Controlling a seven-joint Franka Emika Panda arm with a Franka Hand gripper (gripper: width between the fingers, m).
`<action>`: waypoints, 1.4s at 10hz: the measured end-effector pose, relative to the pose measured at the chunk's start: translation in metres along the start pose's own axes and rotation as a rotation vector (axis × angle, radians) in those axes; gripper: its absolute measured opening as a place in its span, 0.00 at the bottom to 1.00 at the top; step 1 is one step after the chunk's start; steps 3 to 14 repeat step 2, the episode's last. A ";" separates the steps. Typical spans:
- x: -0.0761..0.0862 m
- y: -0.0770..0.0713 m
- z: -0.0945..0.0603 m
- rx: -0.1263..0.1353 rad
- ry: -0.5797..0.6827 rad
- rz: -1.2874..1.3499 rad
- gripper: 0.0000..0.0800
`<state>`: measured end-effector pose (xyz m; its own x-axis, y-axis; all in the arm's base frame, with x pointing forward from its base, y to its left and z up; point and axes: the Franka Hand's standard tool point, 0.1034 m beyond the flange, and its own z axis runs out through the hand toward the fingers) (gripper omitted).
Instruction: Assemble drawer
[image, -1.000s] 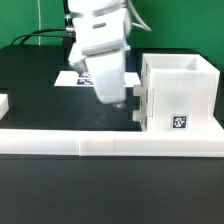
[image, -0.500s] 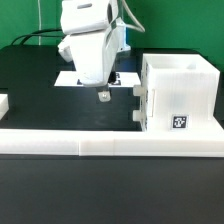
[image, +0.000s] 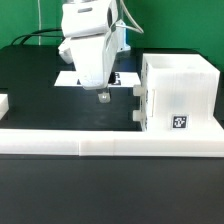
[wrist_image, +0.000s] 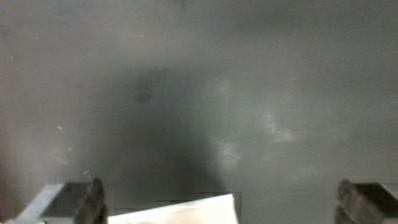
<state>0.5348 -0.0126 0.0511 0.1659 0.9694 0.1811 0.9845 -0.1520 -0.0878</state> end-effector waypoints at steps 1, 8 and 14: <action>0.000 0.000 0.000 0.000 0.000 0.000 0.81; 0.000 0.000 0.000 0.001 0.000 0.000 0.81; 0.000 0.000 0.000 0.001 0.000 0.000 0.81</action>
Offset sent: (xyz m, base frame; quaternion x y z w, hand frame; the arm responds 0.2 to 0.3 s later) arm 0.0000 0.0000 0.0000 0.0000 0.0000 0.0000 1.0000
